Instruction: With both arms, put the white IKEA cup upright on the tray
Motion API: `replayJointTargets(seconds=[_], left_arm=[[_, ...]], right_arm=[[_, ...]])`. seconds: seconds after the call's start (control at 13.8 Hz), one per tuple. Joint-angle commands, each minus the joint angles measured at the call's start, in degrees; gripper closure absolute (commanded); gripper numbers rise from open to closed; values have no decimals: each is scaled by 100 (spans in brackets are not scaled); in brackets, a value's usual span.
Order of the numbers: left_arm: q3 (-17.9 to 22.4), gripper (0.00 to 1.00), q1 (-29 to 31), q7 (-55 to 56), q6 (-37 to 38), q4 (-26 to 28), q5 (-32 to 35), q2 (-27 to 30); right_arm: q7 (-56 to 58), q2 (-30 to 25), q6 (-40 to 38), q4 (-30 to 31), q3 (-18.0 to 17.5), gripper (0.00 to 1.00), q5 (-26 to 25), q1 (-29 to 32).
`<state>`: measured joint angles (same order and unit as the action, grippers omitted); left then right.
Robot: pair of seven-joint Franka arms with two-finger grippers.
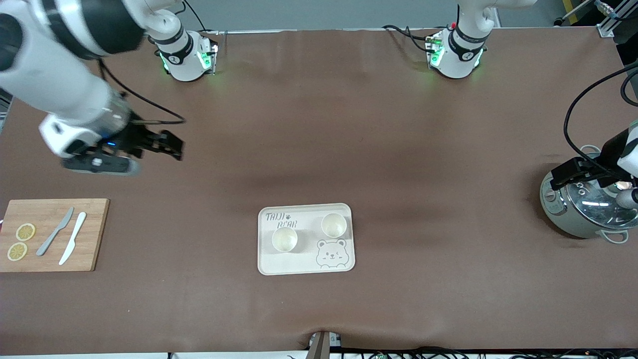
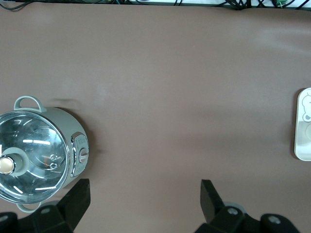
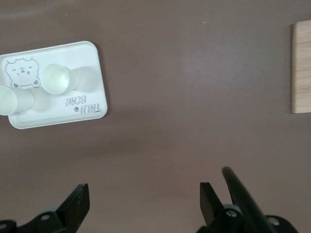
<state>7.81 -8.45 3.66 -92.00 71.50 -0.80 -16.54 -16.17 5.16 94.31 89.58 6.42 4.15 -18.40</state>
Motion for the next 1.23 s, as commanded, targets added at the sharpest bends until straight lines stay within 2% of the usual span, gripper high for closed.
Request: replayJointTargets(seconds=[0.0,0.29,1.16], left_arm=[[45,0,10,-49,146,58,-104,177],[71,0,-8,-49,173,57,-87,177],[62,0,-17,-32,182,57,-96,204]], right_arm=[[753,-314,53,385,-106,0,-124,756],[1264,-235,211,332,-106,0,-168,1453],[1239,-155,202,332,-115,0,-239,1480]])
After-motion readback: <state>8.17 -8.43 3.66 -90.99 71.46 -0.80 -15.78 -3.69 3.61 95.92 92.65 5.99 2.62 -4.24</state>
